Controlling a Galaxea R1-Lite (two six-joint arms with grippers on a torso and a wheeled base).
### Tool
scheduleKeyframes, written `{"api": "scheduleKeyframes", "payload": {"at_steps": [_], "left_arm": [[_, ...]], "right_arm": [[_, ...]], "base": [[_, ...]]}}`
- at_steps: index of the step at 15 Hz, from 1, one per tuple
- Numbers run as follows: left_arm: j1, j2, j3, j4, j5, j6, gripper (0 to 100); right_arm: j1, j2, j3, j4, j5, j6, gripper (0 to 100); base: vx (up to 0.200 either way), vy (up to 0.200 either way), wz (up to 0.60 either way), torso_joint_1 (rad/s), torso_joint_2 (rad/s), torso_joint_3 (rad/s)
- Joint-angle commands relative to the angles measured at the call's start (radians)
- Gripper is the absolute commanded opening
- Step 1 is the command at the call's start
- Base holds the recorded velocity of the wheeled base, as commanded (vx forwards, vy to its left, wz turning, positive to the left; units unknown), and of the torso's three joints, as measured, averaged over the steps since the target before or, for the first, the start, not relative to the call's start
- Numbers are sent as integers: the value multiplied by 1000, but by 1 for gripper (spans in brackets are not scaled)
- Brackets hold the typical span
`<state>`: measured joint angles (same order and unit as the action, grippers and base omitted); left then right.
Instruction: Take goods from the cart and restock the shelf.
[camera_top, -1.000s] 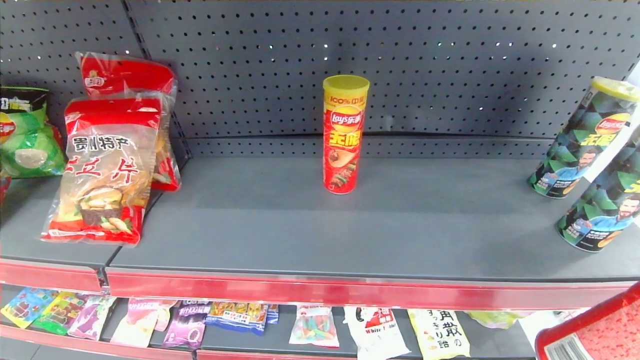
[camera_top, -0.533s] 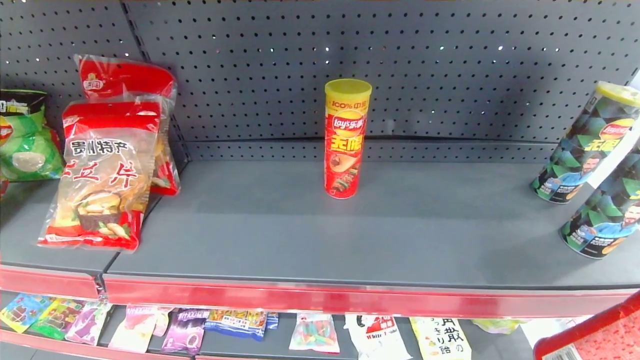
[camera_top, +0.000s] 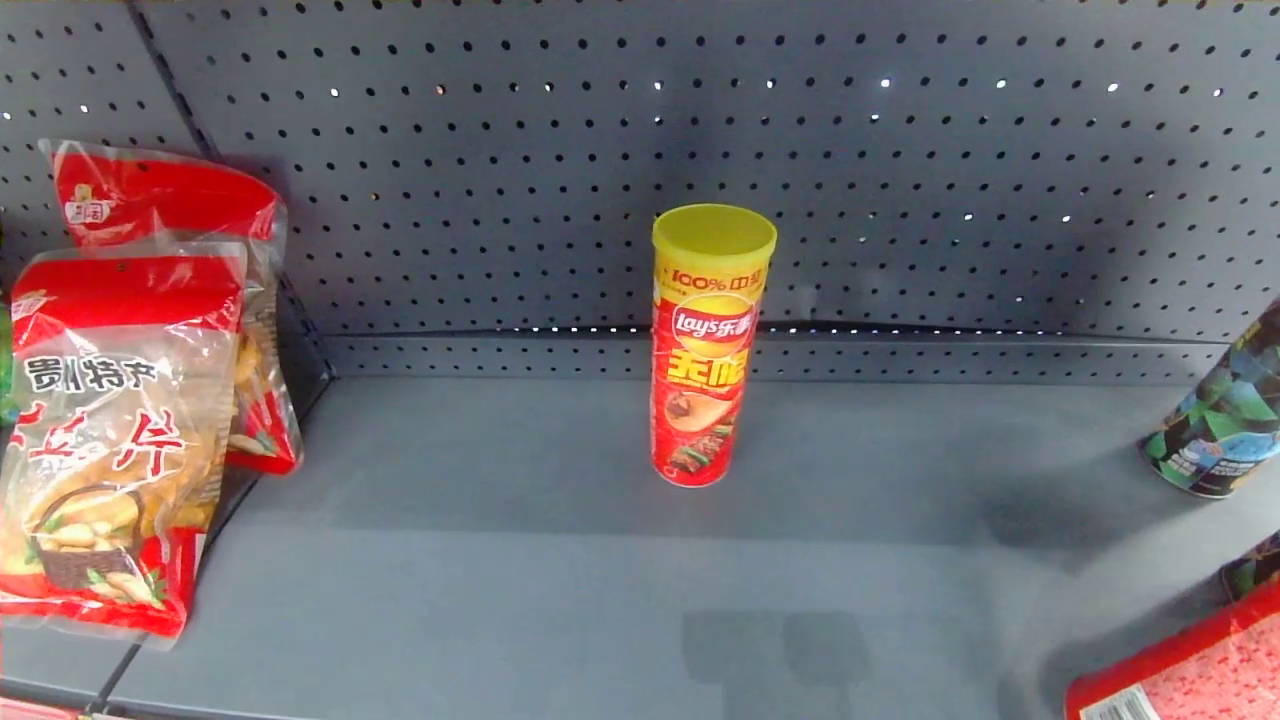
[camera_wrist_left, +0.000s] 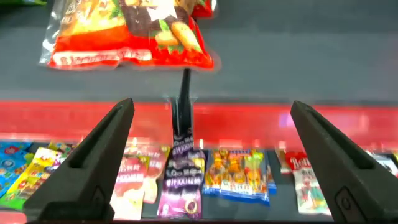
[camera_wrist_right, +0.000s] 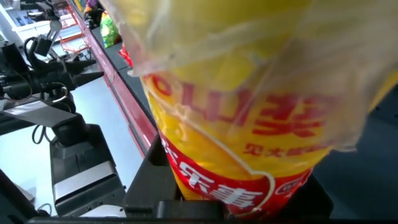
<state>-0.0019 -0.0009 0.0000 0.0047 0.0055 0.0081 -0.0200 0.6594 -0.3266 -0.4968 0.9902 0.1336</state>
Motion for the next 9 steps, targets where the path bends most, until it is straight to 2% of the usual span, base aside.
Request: {"api": "scheduleKeyframes", "payload": {"at_steps": [1,9], "left_arm": [[0,1,0,0,1,0,100],[0,1,0,0,1,0,100]], "right_arm": [[0,0,3,0,1,0,0],[0,-10,6,0,1,0,0]], "base": [[0,0,0,0,0,0],[0,0,0,0,0,0]]}}
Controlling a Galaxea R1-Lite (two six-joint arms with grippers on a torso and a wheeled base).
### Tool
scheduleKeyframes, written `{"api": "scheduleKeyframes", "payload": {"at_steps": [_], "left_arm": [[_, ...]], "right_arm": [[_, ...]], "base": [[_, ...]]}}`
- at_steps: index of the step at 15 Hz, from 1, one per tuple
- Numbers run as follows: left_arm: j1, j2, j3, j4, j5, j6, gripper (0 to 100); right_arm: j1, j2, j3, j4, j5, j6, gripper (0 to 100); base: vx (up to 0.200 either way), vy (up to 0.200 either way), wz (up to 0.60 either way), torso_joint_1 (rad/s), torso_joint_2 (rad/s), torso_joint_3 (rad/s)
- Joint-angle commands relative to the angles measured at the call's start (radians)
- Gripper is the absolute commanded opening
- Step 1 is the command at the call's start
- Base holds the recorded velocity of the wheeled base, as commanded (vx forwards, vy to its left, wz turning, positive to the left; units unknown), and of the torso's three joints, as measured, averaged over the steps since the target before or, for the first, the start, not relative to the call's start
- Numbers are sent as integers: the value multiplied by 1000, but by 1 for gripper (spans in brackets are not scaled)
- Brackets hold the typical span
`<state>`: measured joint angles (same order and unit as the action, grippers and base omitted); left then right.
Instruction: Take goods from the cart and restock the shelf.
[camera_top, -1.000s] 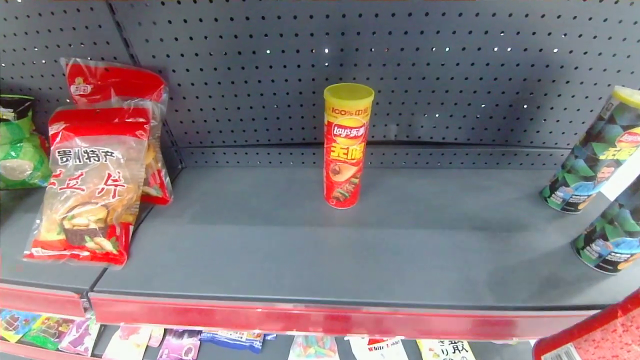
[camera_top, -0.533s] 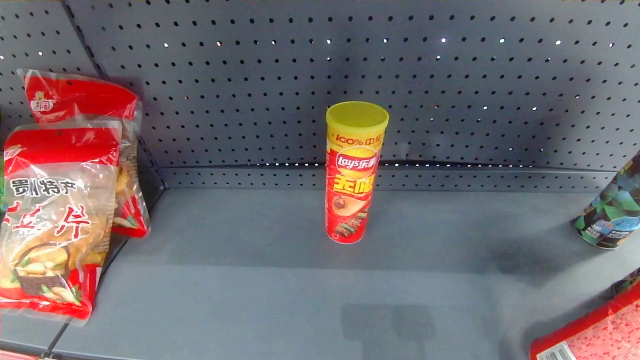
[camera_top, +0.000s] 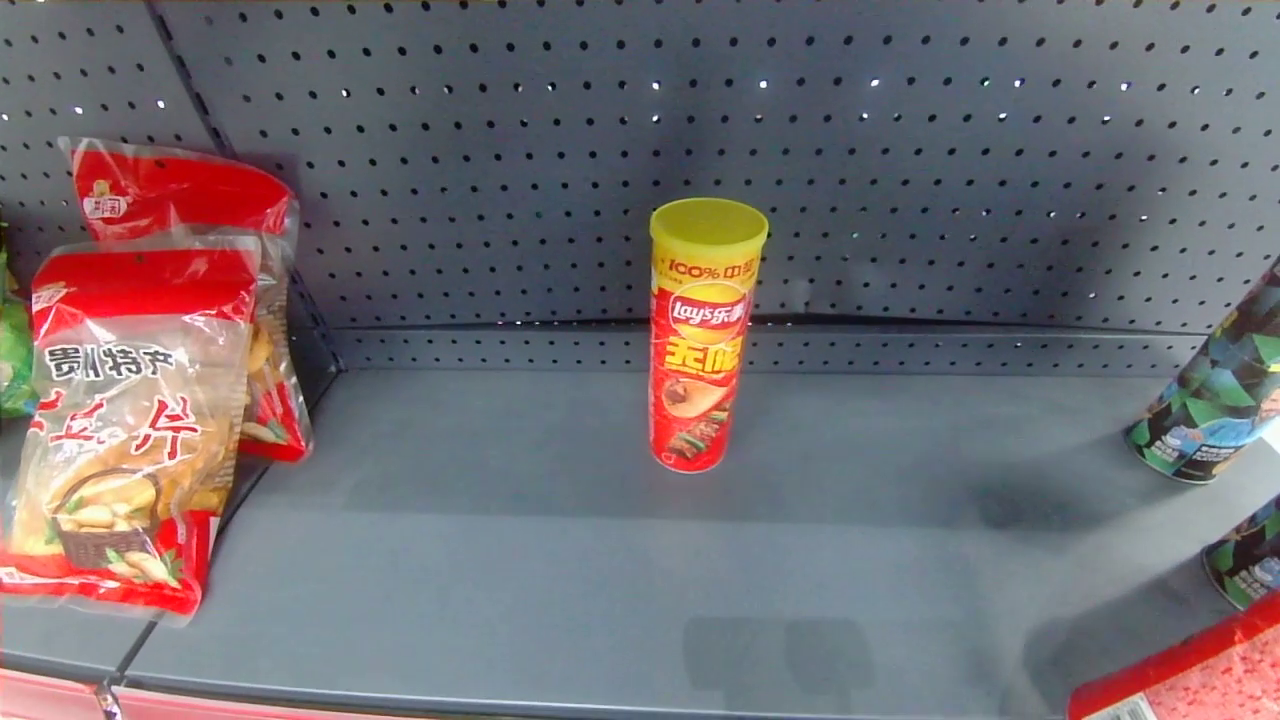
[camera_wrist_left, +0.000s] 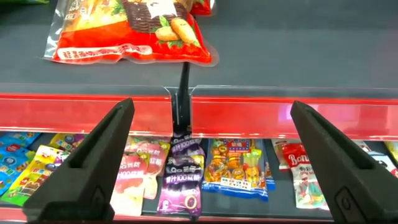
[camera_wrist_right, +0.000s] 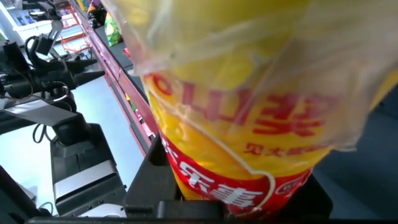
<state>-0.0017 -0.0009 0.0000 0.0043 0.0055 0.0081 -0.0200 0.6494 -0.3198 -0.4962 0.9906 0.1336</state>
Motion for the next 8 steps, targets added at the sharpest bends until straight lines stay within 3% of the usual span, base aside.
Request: {"api": "scheduleKeyframes", "payload": {"at_steps": [1,8], "left_arm": [[0,1,0,0,1,0,100],[0,1,0,-1,1,1,100]], "right_arm": [[0,0,-5,-1,0,0,0],[0,-8,-4,-1,2,0,0]], "base": [[0,0,0,0,0,0],[0,0,0,0,0,0]]}}
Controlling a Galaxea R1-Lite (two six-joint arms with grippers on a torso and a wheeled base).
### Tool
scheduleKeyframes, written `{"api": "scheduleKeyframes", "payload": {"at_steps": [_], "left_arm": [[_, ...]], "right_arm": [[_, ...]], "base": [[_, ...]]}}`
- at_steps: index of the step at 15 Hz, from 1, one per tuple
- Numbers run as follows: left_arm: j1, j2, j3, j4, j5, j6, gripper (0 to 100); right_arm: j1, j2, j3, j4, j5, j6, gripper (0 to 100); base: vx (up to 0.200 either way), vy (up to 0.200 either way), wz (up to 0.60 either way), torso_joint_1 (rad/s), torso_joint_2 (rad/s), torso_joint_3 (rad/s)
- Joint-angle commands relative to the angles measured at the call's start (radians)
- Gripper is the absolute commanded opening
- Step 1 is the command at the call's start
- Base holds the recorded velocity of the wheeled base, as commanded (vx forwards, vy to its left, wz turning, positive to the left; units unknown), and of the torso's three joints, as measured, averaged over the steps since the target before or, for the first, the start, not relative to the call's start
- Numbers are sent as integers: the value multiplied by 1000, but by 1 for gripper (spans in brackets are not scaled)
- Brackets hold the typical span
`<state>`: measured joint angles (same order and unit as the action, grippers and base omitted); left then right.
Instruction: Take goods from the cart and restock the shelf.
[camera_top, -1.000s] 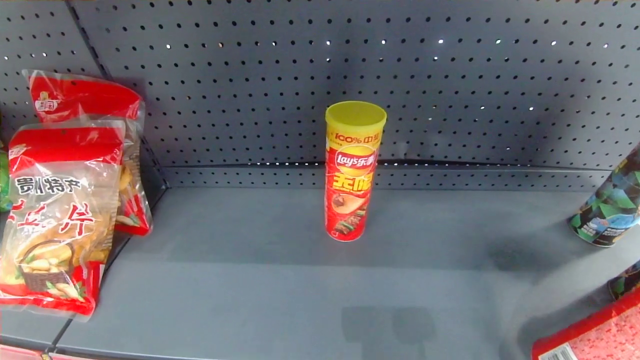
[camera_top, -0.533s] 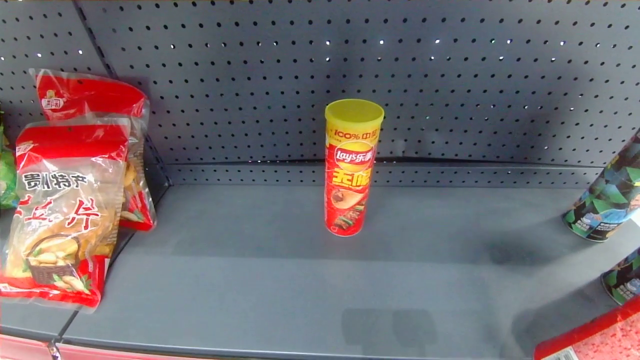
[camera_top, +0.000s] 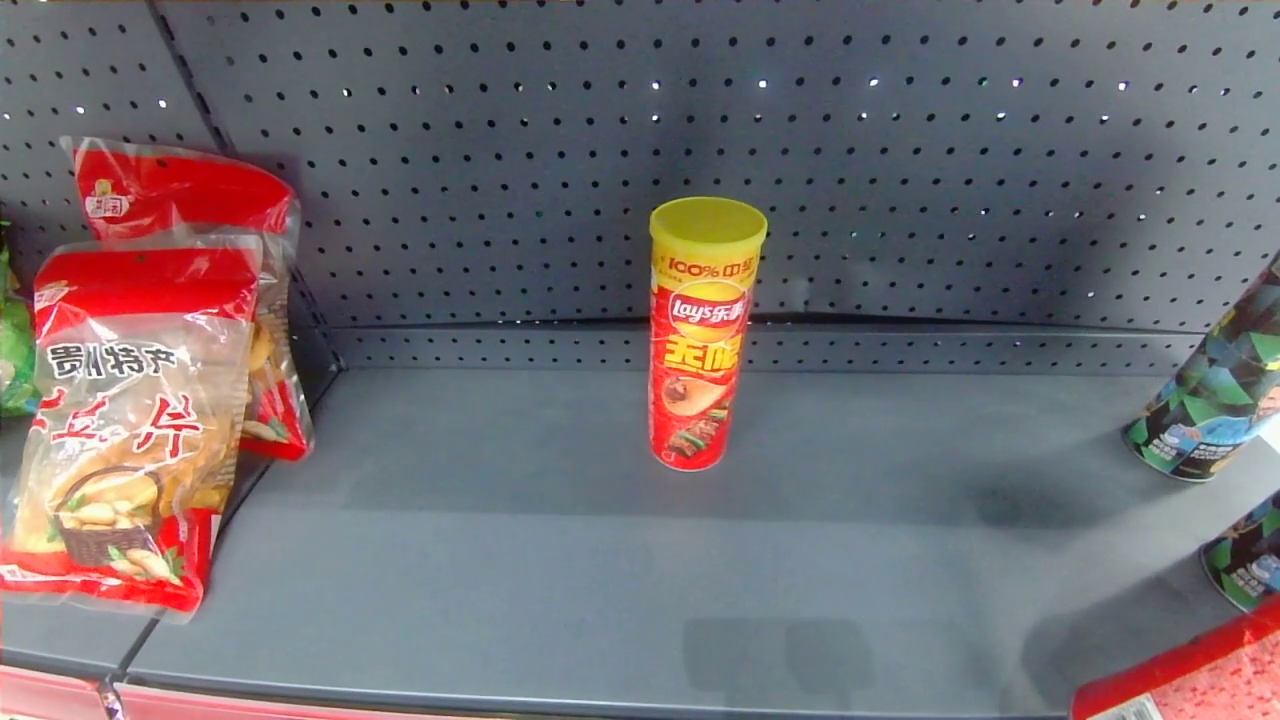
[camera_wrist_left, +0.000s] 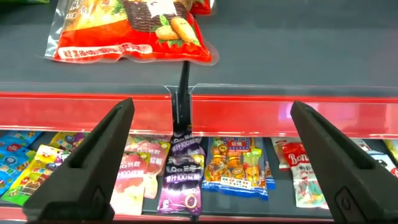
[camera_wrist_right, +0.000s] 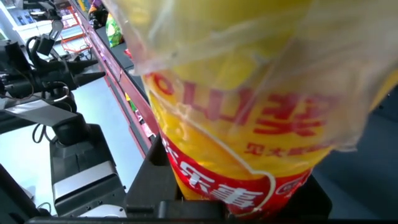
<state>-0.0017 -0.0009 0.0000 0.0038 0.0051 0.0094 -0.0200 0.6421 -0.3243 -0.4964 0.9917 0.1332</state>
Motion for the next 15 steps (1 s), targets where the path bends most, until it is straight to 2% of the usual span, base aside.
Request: {"api": "scheduleKeyframes", "payload": {"at_steps": [1,3,4,5,6,7,9,10,11,12,13,14,15], "left_arm": [[0,1,0,-1,-1,1,100],[0,1,-9,-22,-11,14,100],[0,35,-130,-111,-13,8,100],[-12,176,-348,-160,-16,14,100],[-41,289,-571,-157,-14,9,100],[-70,364,-673,-139,-17,6,100],[-159,553,-762,-131,-25,8,100],[-231,660,-816,-139,-57,0,100],[-268,731,-825,-160,-111,-31,100],[-277,785,-793,-162,-178,-68,100],[-277,835,-755,-169,-232,-68,100],[-279,887,-749,-176,-246,-68,100],[-276,932,-749,-177,-287,-66,100]], "right_arm": [[2,-1,2,-1,1,0,0],[2,-7,4,-1,1,0,0],[3,-9,2,-1,2,2,0],[5,-1,-2,-1,4,0,0],[5,7,-9,-1,5,0,0],[5,7,-9,-2,5,0,0],[5,4,-7,-2,5,2,0],[5,2,-6,-2,5,2,0],[5,-1,-2,-2,5,2,0],[5,5,-7,-2,5,2,0],[5,11,-10,-2,5,2,0],[5,19,-12,-2,5,2,0],[5,24,-9,-2,5,2,0]], "base": [[0,0,0,0,0,0],[0,0,0,0,0,0],[0,0,0,0,0,0],[0,0,0,0,0,0],[0,0,0,0,0,0],[0,0,0,0,0,0],[0,0,0,0,0,0],[0,0,0,0,0,0],[0,0,0,0,0,0],[0,0,0,0,0,0],[0,0,0,0,0,0],[0,0,0,0,0,0],[0,0,0,0,0,0]]}}
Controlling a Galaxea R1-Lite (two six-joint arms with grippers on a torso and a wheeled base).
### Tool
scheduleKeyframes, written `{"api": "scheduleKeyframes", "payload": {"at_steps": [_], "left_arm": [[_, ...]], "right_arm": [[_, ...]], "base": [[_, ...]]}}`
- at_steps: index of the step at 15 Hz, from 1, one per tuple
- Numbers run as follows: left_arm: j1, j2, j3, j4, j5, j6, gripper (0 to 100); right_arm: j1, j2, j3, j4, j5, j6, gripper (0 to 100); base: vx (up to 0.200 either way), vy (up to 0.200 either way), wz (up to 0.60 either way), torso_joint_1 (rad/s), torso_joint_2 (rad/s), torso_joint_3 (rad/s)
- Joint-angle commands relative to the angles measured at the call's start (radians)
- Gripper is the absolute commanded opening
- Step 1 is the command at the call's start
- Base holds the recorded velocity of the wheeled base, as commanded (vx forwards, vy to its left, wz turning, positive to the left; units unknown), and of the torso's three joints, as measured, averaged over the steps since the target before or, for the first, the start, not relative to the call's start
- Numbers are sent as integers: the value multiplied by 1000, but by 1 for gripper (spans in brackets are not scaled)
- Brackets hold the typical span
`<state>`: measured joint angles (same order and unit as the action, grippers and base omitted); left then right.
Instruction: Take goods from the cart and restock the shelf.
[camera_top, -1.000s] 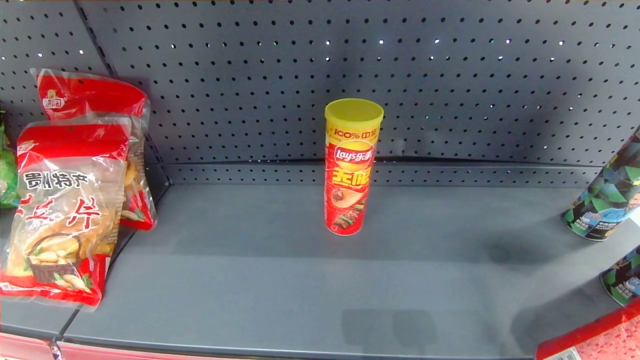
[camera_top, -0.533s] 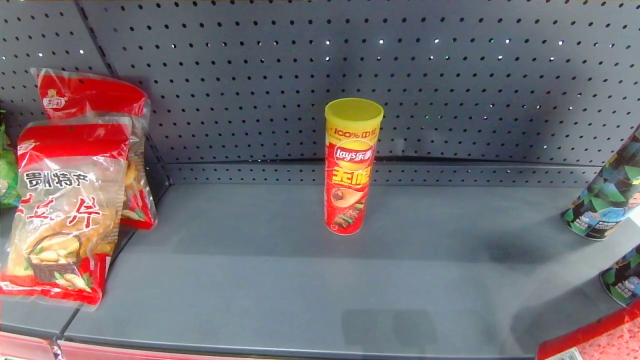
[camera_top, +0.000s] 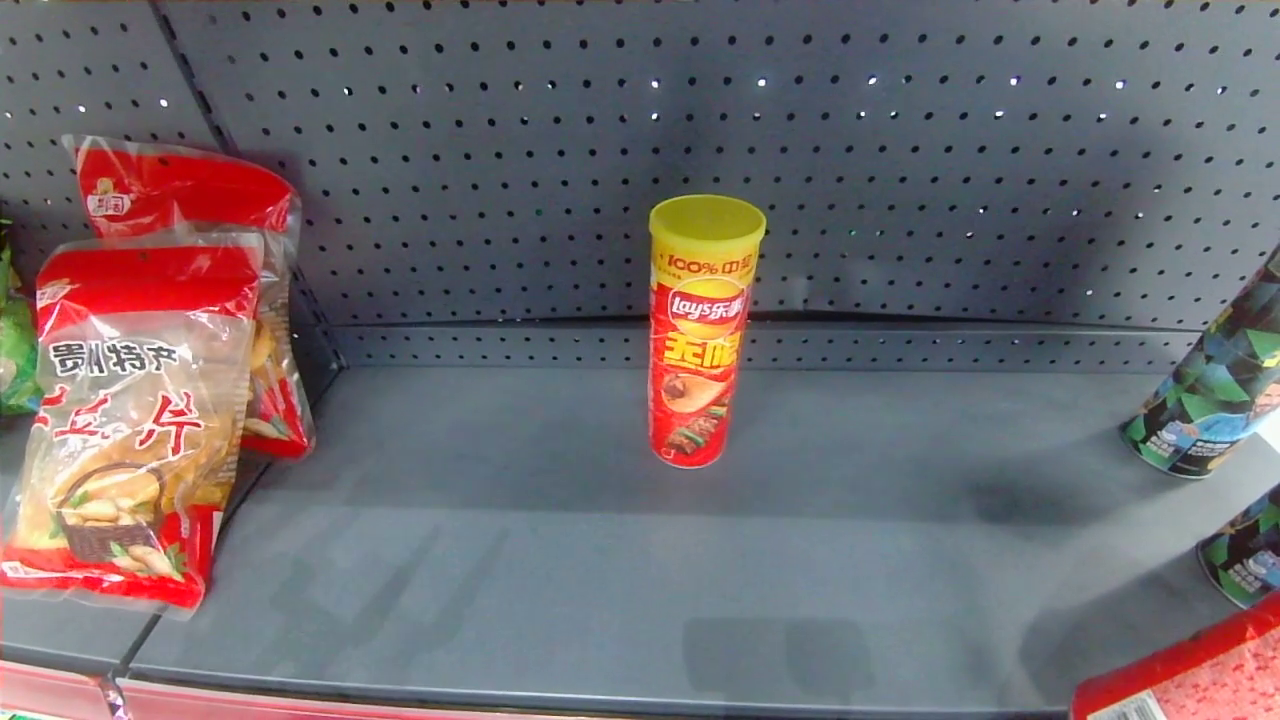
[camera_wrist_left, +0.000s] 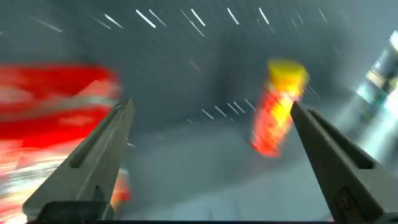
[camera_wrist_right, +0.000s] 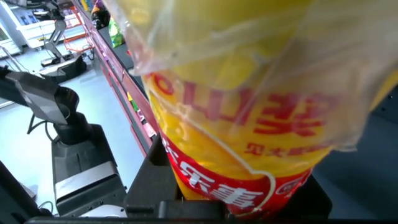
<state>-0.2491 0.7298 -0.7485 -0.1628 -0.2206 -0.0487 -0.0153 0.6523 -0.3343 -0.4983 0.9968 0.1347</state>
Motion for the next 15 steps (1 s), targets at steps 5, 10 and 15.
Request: {"api": "scheduleKeyframes", "payload": {"at_steps": [5,10,15], "left_arm": [[24,458,212,-497,-356,36,100],[1,899,334,-1278,-444,27,100],[-42,1042,179,-1270,-528,18,100]], "right_arm": [[-2,56,0,-2,2,-1,0],[0,116,-68,-2,2,-3,0],[3,139,-77,-2,2,-4,0]], "base": [[0,0,0,0,0,0],[0,0,0,0,0,0],[0,0,0,0,0,0]]}}
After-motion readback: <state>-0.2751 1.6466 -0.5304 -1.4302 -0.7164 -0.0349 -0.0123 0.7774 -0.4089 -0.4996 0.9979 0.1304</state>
